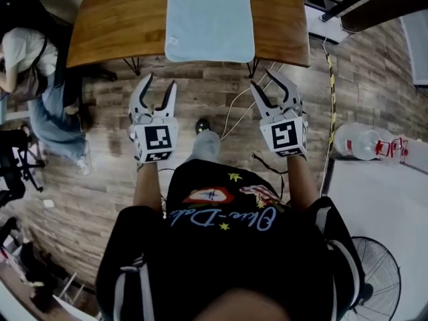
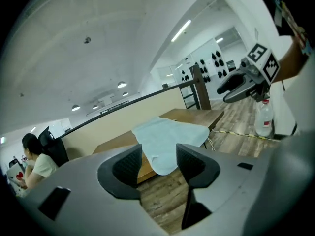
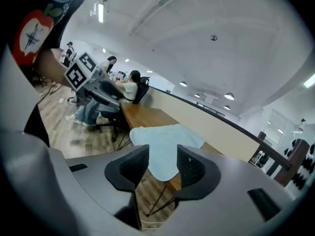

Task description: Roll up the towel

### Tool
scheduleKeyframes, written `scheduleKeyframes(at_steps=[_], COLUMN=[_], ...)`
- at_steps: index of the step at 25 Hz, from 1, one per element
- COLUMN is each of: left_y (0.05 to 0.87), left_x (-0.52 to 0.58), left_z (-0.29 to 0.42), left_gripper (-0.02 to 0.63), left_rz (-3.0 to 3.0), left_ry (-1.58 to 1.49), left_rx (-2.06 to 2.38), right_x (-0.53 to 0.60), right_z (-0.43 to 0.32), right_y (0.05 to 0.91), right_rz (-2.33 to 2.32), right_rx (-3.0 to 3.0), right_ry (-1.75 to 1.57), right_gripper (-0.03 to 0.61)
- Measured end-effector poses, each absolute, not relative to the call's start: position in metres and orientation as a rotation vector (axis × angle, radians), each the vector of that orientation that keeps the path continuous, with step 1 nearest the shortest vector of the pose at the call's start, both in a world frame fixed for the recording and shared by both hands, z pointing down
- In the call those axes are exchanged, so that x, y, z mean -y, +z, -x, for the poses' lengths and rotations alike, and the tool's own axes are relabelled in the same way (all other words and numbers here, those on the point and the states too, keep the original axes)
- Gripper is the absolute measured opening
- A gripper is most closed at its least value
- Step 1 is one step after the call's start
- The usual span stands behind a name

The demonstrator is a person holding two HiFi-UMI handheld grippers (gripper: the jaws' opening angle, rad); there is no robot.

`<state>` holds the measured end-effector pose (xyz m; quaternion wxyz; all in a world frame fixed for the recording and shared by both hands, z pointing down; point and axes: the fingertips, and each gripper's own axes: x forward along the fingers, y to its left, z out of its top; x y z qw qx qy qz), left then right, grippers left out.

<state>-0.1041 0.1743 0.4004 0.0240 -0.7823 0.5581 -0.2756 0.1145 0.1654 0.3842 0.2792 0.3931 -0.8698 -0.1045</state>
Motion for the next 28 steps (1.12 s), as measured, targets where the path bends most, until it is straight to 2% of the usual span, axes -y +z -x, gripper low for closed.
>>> scheduleKeyframes(at_steps=[16,28], left_y=[0.521,0.567], left_x=[-0.104,-0.091], left_z=[0.126,0.126], left_gripper=[0.222,0.222], left_rz=[2.319,2.07], left_ry=[-1.367,-1.579], left_rx=[-1.313,-1.014], right_x=[-0.104,-0.094], right_z=[-0.113,-0.125], right_y=[0.49,0.547], right_rz=[-0.716,-0.504], right_rx=[2.04,1.929], right_ry=[-0.368,-0.433], right_gripper=[0.167,0.173])
